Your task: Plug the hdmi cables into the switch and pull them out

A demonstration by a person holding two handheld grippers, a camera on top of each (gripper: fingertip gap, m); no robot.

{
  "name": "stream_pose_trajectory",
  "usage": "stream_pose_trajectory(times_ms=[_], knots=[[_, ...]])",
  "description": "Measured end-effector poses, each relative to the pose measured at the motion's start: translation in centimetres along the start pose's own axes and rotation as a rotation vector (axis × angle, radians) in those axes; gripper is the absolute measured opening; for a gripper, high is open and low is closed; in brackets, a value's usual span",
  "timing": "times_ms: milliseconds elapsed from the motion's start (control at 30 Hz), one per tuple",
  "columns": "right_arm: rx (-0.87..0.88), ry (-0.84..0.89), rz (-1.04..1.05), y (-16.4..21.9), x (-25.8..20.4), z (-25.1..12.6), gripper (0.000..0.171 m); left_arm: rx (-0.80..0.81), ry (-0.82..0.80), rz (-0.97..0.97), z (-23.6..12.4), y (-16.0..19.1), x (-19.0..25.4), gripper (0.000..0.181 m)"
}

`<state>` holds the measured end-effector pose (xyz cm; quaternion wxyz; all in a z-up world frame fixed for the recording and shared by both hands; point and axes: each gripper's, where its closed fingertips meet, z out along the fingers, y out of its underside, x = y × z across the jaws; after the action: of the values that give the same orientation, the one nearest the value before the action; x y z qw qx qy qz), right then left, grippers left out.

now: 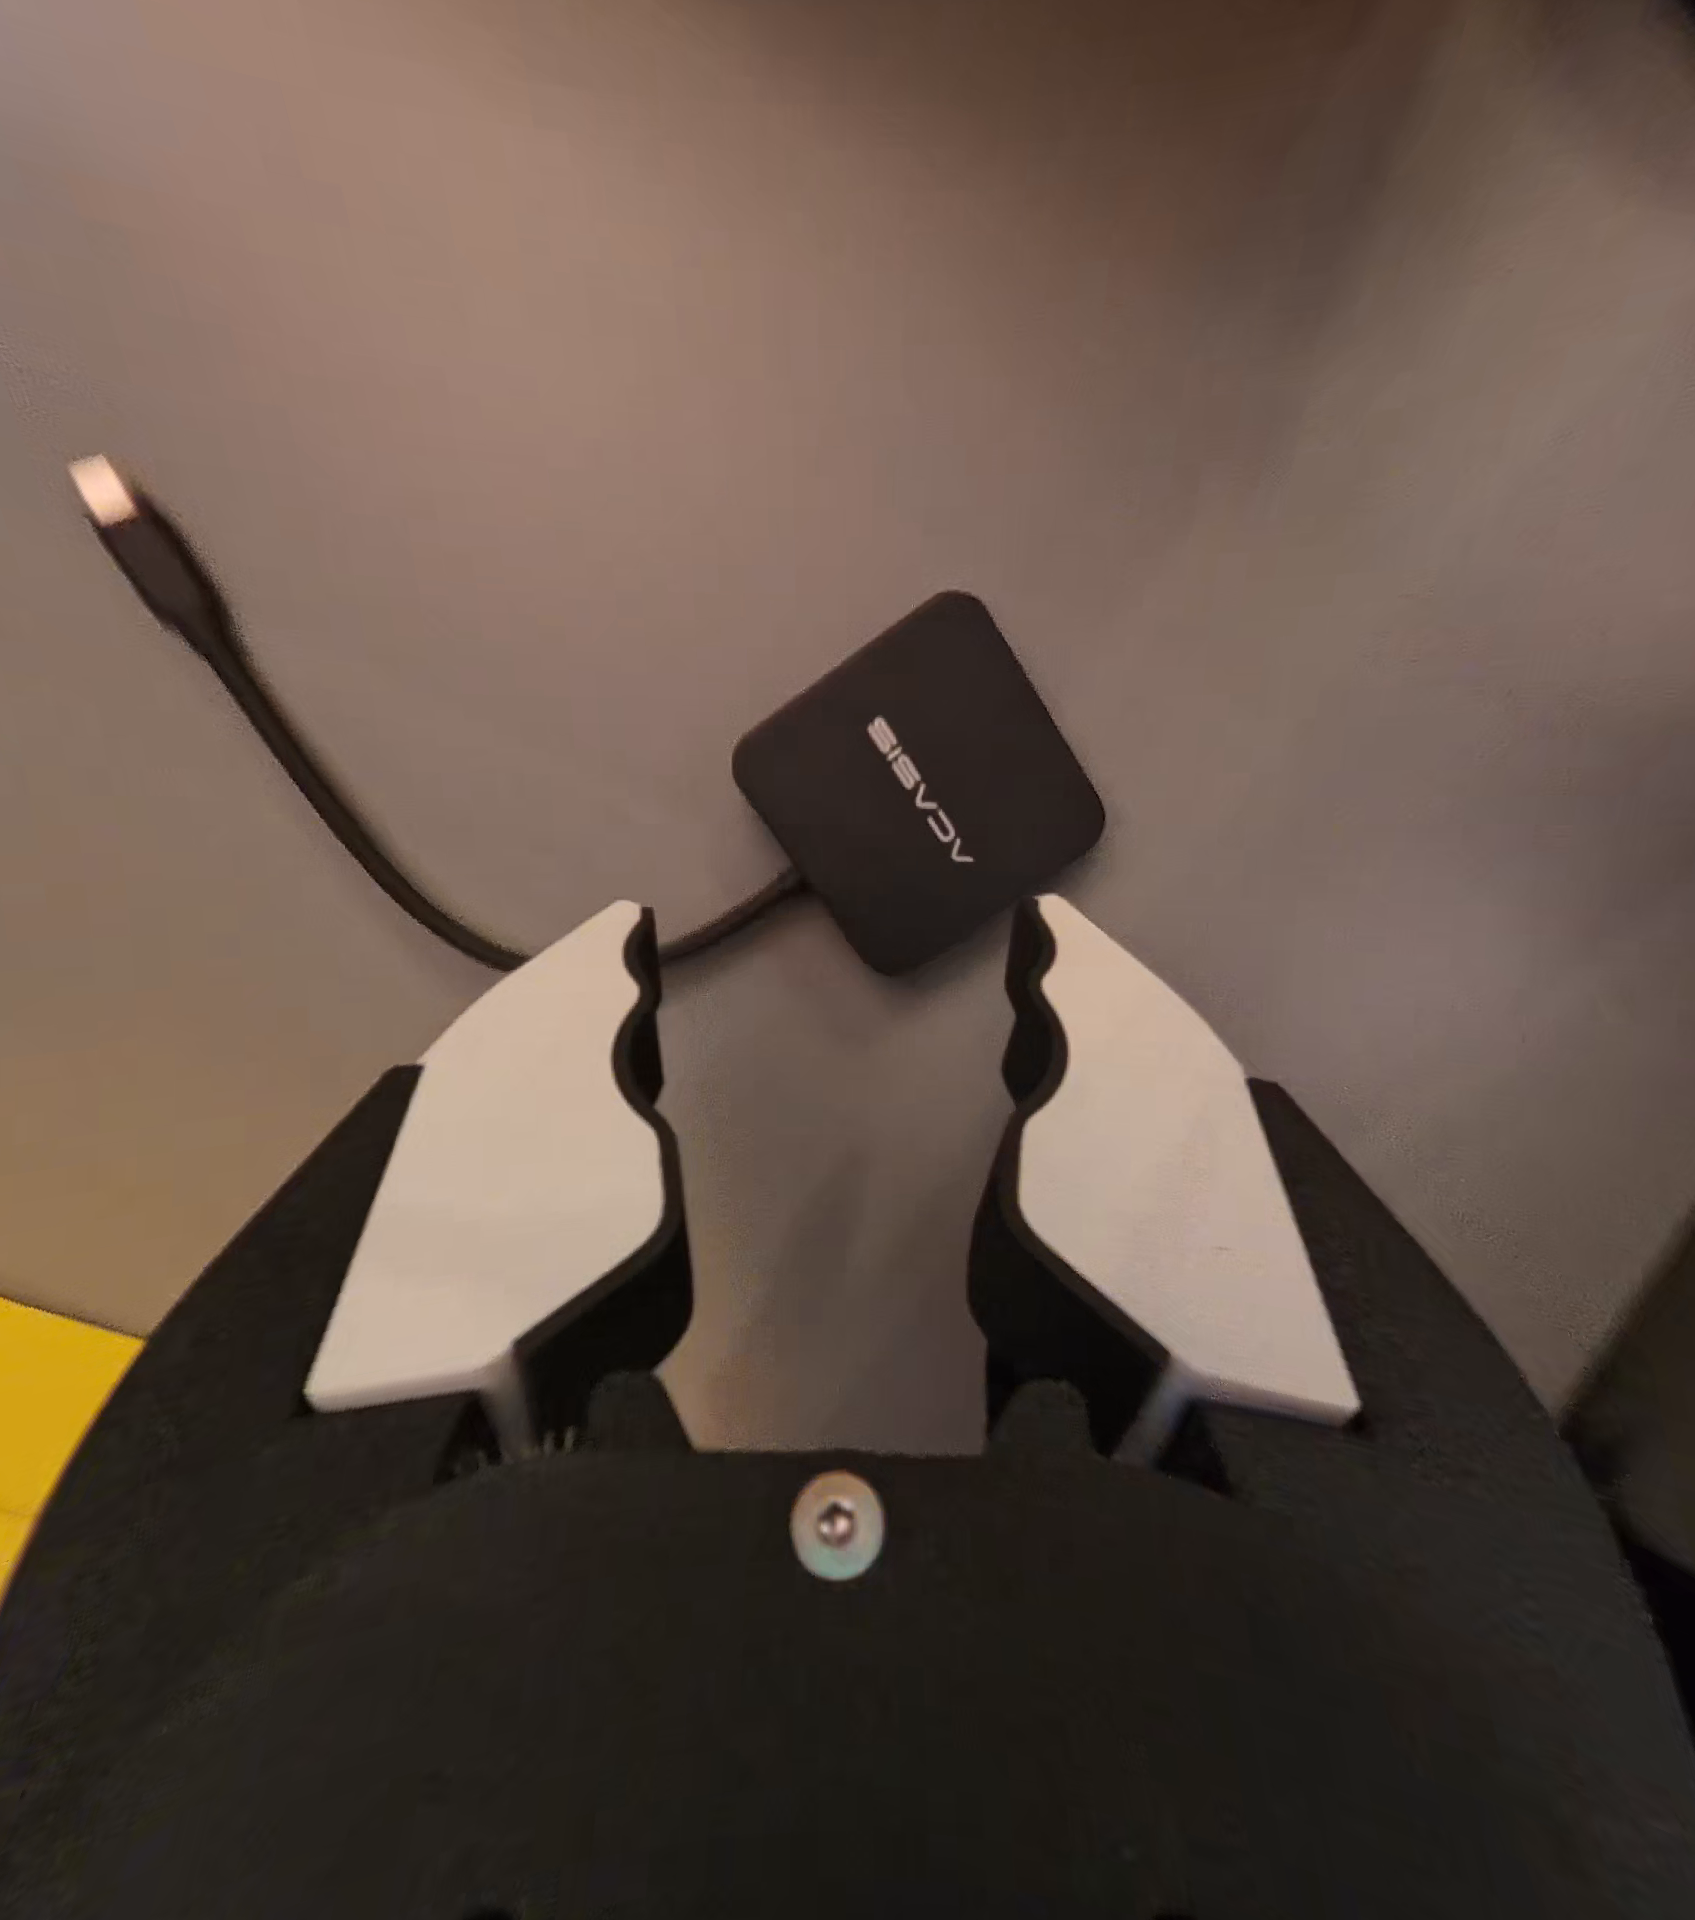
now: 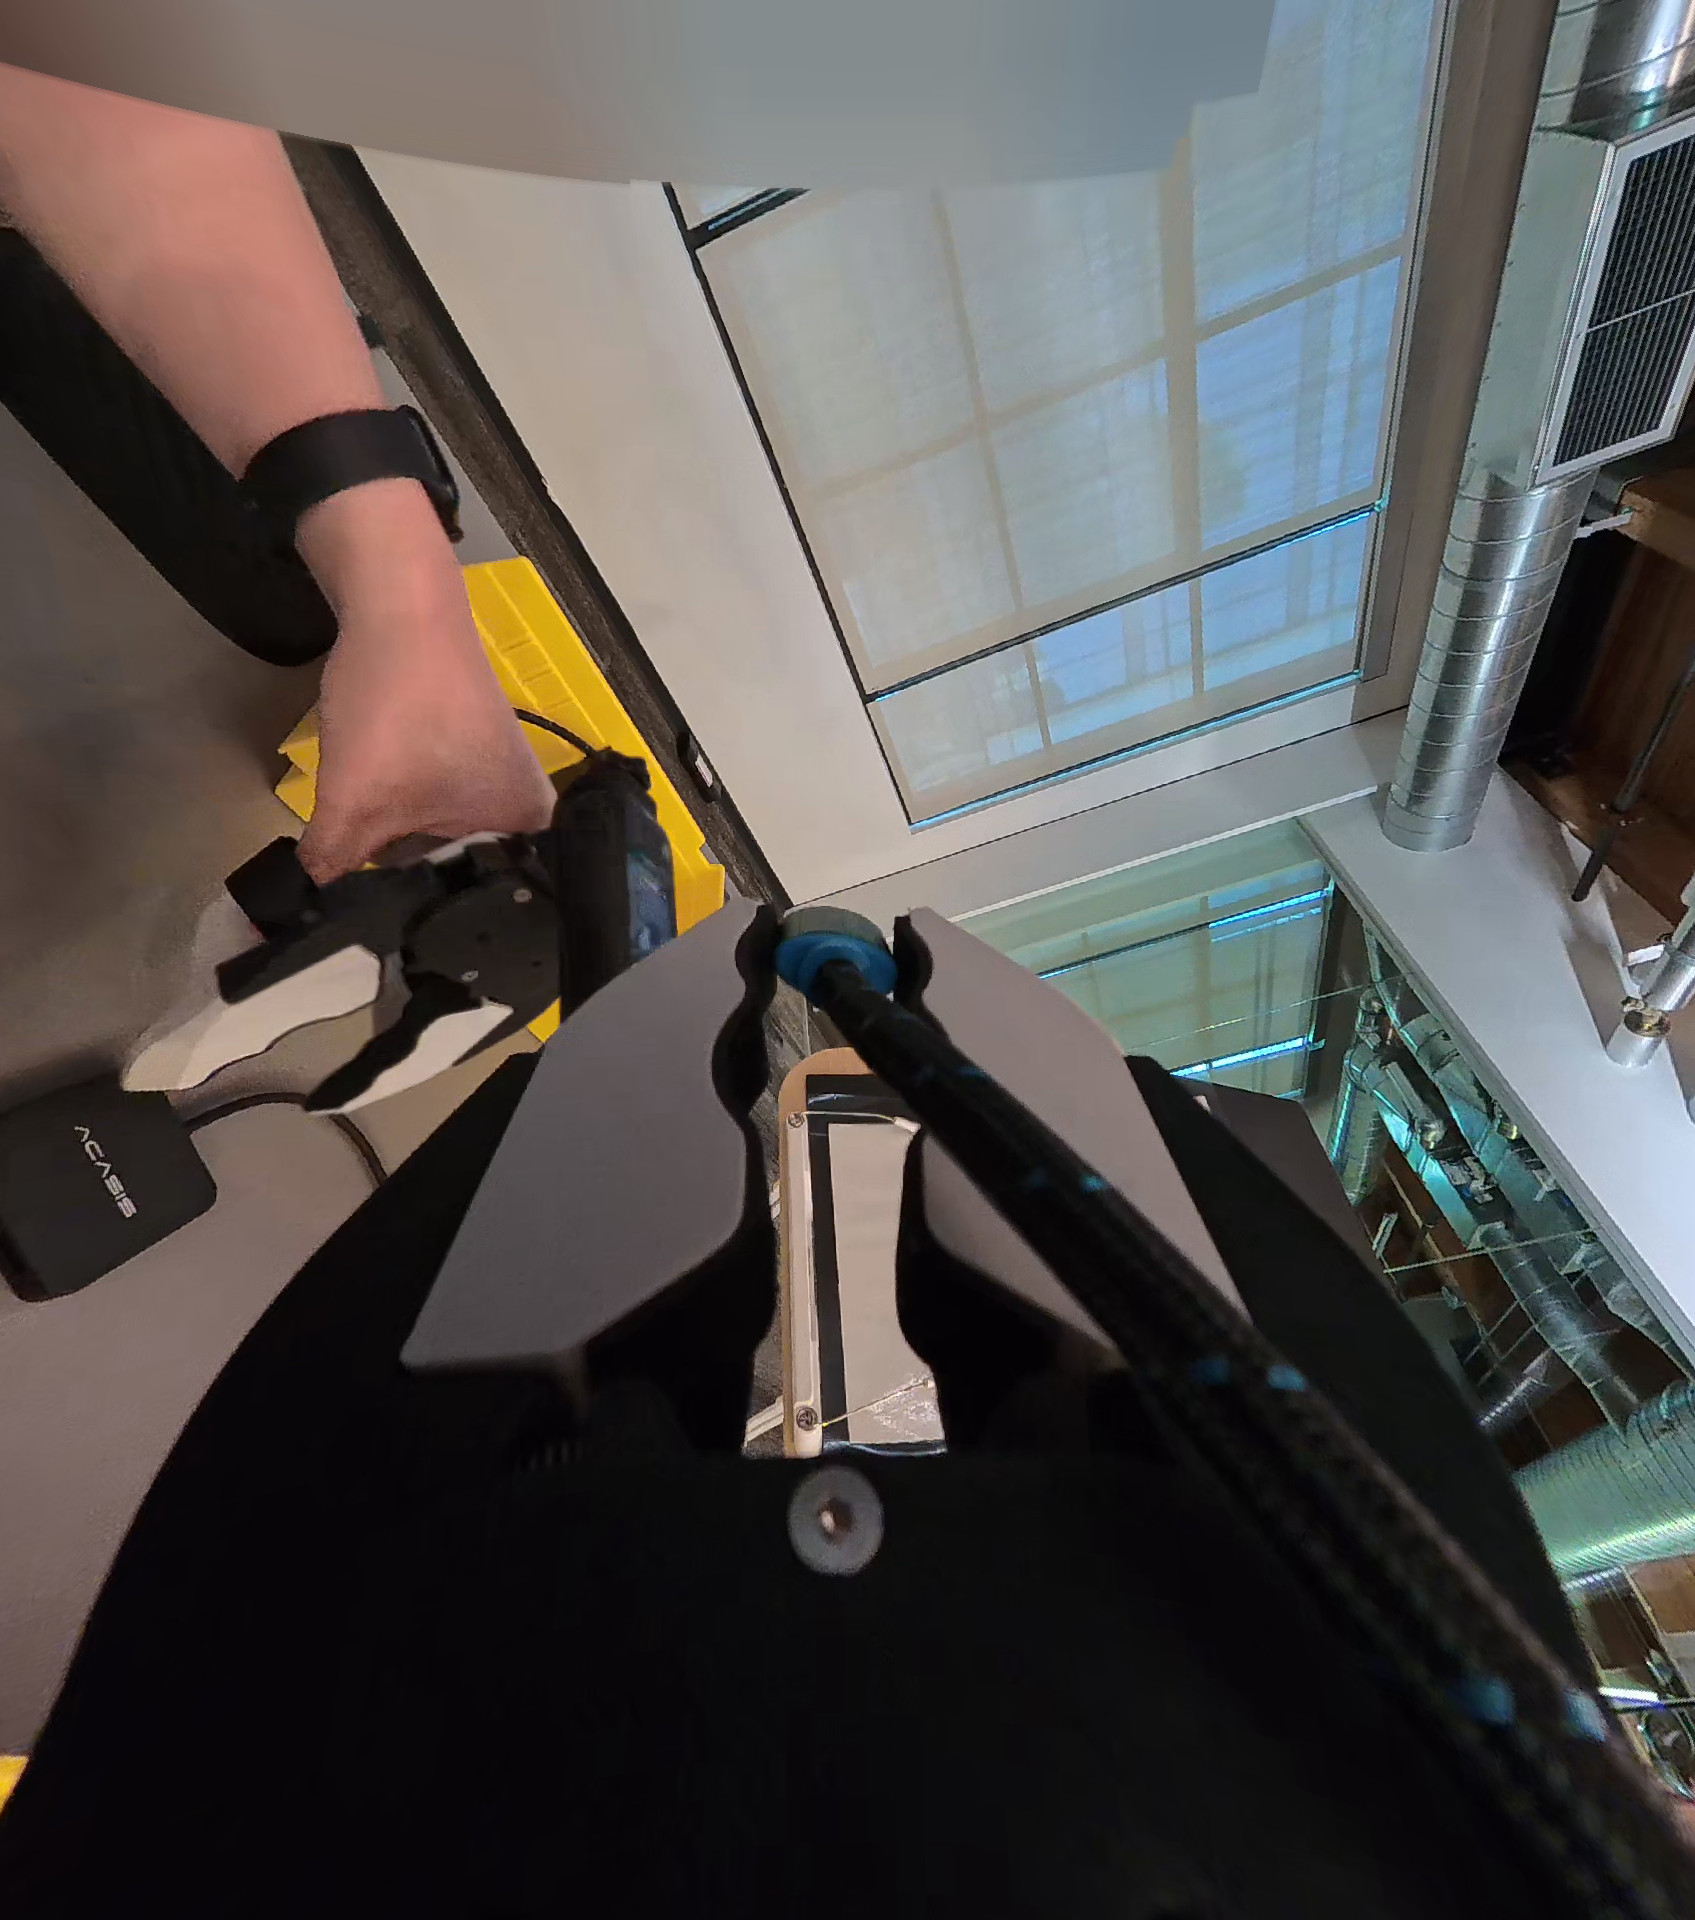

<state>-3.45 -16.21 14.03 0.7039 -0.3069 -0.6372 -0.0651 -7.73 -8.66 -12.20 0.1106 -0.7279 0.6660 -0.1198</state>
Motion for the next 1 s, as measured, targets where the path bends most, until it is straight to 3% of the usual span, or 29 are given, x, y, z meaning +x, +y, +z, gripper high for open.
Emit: stream_pose_trajectory(times_ms=[100, 167, 300, 467, 633, 733, 867, 1000], knots=[[-0.004, 0.001, 0.001, 0.1, 0.0, 0.0, 0.022, 0.04, -0.105, 0.295, 0.4, -0.8, 0.1, 0.074], [-0.007, -0.001, 0.0, 0.2, 0.0, 0.1, 0.022, 0.011, -0.13, 0.416, 1.3, -0.5, 0.2, 0.07], [-0.02, -0.015, -0.005, 0.4, -0.4, 0.5, 0.022, -0.08, -0.017, 0.403, 3.6, 0.8, 0.9, 0.089], [-0.03, -0.028, -0.005, 0.7, -0.7, 0.8, 0.025, -0.08, 0.031, 0.36, 4.5, 0.3, 0.3, 0.107], [-0.03, -0.02, 0.0, 0.8, -0.4, 0.5, 0.022, -0.066, 0.038, 0.23, 4.6, -0.5, -0.1, 0.08], [-0.024, -0.013, 0.005, 0.7, -0.2, 0.3, 0.022, -0.055, -0.021, 0.056, 4.7, -0.9, -0.7, 0.079], [-0.025, -0.016, 0.006, 0.8, -0.3, 0.4, 0.022, 0.006, -0.113, -0.352, 4.7, -1.6, -1.6, 0.078], [-0.034, -0.029, 0.002, 0.9, -0.7, 0.7, 0.022, 0.019, -0.051, -0.418, 4.5, -2.4, -1.1, 0.069]])
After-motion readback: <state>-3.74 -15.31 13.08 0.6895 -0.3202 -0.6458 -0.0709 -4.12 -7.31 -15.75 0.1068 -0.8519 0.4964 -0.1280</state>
